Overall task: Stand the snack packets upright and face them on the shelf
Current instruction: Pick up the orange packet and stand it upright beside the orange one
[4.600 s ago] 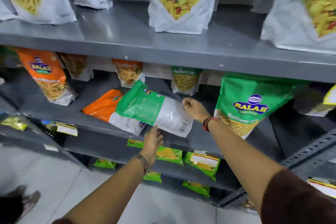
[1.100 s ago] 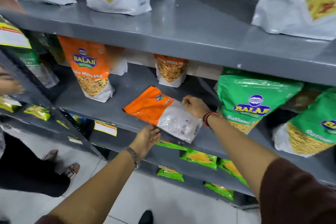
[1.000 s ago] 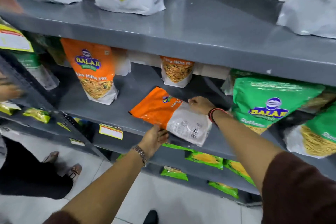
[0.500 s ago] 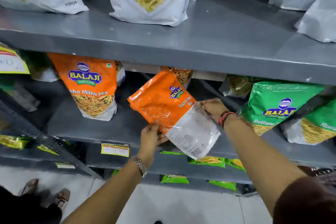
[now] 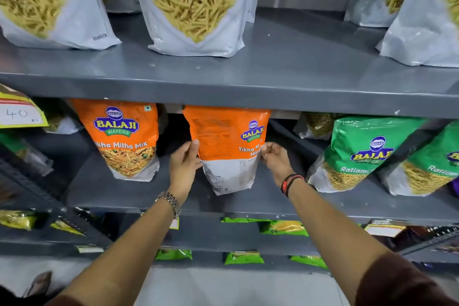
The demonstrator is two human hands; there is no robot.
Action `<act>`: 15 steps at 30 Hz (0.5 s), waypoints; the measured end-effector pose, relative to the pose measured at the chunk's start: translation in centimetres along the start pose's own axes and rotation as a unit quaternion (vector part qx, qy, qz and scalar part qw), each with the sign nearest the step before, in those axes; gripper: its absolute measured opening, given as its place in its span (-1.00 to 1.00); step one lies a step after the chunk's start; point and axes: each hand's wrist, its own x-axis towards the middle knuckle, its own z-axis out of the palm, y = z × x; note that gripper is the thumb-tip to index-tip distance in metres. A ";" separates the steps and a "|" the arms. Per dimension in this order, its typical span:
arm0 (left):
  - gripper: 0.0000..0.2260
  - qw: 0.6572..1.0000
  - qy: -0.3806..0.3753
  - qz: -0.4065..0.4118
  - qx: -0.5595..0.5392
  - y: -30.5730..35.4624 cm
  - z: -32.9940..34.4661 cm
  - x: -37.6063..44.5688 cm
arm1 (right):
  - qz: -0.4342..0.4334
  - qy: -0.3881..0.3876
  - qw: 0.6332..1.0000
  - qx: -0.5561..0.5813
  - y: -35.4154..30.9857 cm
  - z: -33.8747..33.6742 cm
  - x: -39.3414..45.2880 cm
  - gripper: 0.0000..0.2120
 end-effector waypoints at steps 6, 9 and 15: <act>-0.80 0.995 -0.066 -0.035 0.071 -3.7 0.7 -0.3 | 0.025 -0.035 0.998 0.044 0.7 -0.8 -0.5 -0.64; -0.62 0.986 -0.097 -0.077 0.109 -6.2 1.0 -0.5 | 0.046 -0.043 0.997 0.037 0.5 -1.4 -1.2 -0.56; -0.64 0.989 -0.043 -0.088 0.110 -6.0 3.2 2.0 | 0.080 -0.077 0.994 0.010 1.9 -2.4 -3.7 -0.46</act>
